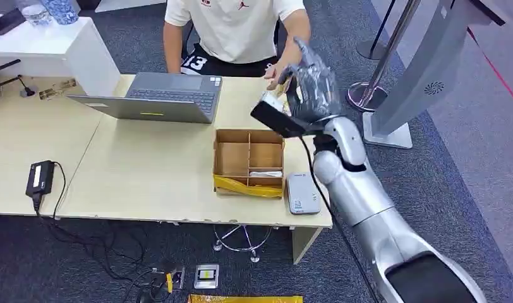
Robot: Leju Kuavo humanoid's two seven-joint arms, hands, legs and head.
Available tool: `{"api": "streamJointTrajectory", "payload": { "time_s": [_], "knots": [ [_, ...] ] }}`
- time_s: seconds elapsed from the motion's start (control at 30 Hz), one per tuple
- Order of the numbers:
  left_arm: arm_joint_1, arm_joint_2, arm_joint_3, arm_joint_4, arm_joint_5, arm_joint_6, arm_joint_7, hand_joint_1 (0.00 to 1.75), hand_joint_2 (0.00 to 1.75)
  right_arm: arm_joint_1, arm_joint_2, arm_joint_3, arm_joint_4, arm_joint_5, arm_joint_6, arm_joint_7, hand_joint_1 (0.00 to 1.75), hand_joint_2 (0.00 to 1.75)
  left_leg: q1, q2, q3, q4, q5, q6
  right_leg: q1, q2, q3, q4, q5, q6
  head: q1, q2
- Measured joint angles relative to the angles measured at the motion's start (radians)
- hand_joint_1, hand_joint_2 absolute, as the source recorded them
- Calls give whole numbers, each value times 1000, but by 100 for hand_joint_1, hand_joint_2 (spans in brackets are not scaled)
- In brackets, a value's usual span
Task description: Pass the card to the sensor for recognition and then transmit it.
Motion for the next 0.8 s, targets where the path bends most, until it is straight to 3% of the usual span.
{"api": "streamJointTrajectory", "payload": {
  "time_s": [0.27,0.43,0.5,0.67,0.8],
  "knots": [
    [-18,-1,-16,0,-24,-5,1,0,175,-132,-11,-81,-47,34,-32,-43,175,175,0,0,0,0,0,0,0,0,0,0,0,0,0,0],
    [-40,-8,-31,-1,-34,-11,46,0,175,-170,11,-78,59,144,-42,-17,175,175,0,0,0,0,0,0,0,0,0,0,0,0,0,0],
    [-47,-12,-32,-5,-32,-11,57,0,175,-173,26,-74,120,188,-21,17,175,175,0,0,-1,0,0,0,0,-1,0,0,0,0,0,0],
    [-54,-21,-32,-6,-18,-10,75,0,175,-176,47,-52,246,274,128,121,175,175,0,0,-1,0,0,0,0,0,0,0,0,0,0,0],
    [-53,-23,-32,-8,-13,-13,85,0,175,-176,50,-33,302,306,152,156,175,175,0,-1,-1,0,0,0,0,-1,0,0,0,0,0,0]
  ]
}}
